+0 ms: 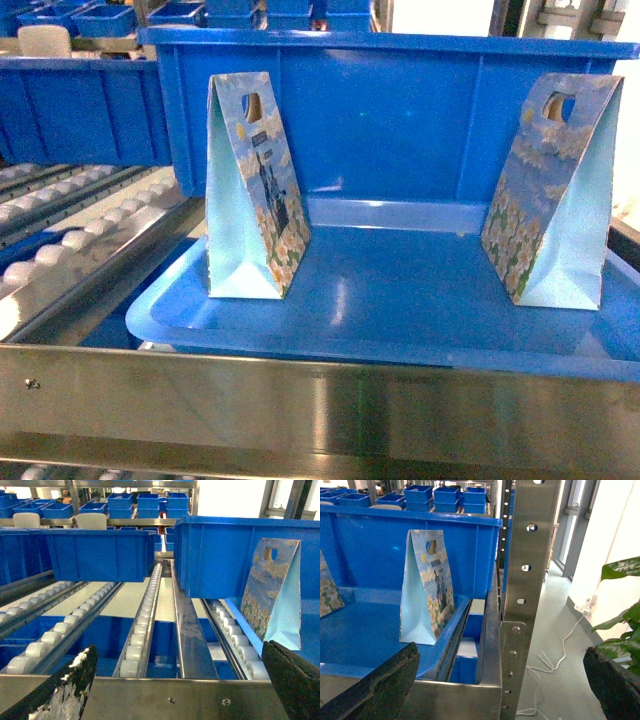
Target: Move flower gift bag to table near conveyor
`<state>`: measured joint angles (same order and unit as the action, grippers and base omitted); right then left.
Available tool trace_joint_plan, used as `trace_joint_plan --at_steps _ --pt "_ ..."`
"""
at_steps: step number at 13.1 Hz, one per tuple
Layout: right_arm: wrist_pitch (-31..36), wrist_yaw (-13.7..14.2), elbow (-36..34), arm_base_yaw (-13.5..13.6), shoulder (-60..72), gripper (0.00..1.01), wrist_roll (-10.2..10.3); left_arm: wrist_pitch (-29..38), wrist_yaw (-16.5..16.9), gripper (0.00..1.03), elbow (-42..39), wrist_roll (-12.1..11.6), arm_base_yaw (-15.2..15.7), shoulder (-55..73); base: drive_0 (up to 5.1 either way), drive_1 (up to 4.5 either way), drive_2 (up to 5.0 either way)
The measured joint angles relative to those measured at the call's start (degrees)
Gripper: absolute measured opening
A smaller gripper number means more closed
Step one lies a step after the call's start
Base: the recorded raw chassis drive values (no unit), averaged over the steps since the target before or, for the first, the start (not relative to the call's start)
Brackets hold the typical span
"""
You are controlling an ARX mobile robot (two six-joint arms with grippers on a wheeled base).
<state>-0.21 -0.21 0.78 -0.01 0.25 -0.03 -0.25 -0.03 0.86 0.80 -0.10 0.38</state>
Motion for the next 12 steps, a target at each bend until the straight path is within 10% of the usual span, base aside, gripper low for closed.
trace_joint_plan --at_steps 7,9,12 --pt "0.0 0.0 0.0 0.0 0.0 0.98 0.0 0.0 0.0 0.98 0.0 0.0 0.0 0.0 0.0 0.00 0.0" --pt "1.0 8.3 0.0 9.7 1.2 0.98 -0.7 1.2 2.4 0.98 0.0 -0.1 -1.3 0.2 0.0 0.00 0.0" --pt "9.1 10.6 0.7 15.1 9.8 0.98 -1.0 7.6 4.6 0.98 2.6 -0.8 -2.2 8.0 0.0 0.00 0.0"
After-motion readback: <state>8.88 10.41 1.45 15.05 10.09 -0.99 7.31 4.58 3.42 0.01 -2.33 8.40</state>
